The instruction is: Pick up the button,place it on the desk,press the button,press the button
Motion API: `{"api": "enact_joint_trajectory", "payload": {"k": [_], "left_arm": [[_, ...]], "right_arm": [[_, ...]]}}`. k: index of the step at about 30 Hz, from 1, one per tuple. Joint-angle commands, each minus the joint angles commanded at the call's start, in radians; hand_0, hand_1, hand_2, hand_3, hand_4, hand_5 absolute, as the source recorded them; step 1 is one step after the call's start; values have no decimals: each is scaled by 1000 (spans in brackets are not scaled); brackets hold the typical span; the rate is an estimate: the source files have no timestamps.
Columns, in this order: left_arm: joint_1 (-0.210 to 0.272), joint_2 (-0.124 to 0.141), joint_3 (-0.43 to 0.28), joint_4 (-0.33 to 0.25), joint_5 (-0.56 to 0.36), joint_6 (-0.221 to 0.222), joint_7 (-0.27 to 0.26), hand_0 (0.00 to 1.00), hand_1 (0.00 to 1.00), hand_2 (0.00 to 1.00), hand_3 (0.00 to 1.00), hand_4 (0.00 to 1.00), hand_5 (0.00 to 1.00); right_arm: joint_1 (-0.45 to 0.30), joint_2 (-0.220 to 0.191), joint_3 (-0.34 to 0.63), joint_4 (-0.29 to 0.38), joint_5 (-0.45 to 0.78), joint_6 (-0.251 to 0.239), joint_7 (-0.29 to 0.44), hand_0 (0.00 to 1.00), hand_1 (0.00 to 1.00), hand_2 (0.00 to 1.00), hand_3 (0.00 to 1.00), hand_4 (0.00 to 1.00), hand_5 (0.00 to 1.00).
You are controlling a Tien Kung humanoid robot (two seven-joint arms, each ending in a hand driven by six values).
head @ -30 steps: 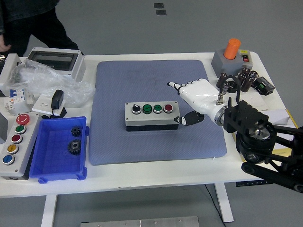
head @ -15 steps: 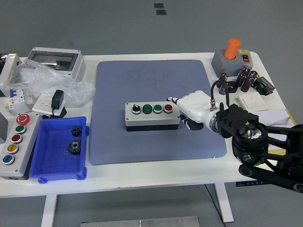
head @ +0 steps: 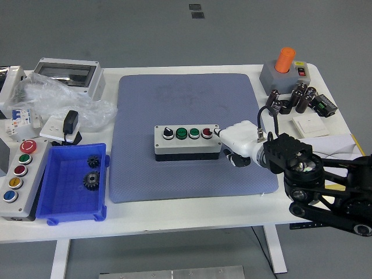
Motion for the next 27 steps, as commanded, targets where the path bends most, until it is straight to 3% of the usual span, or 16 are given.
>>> {"api": "enact_joint_trajectory", "payload": {"k": [14,20,27], "left_arm": [[-1,1,-18,-1,14,-2,0,569,631,605,625,826,315],[0,-1,-11,0,9,-2,1,570,630,605,625,825,318],[4,-1,-2,0,1,0,4,571,630,604,625,825,319]], "right_arm": [[11,-2,-24,20,6,-3,4,312,285,226,944,352,2],[-9,-30,74,44,2,-100,63,310,282,221,937,351,2],[-114,-41,247,34,50,-283,205,308,280,224,935,352,2]]}}
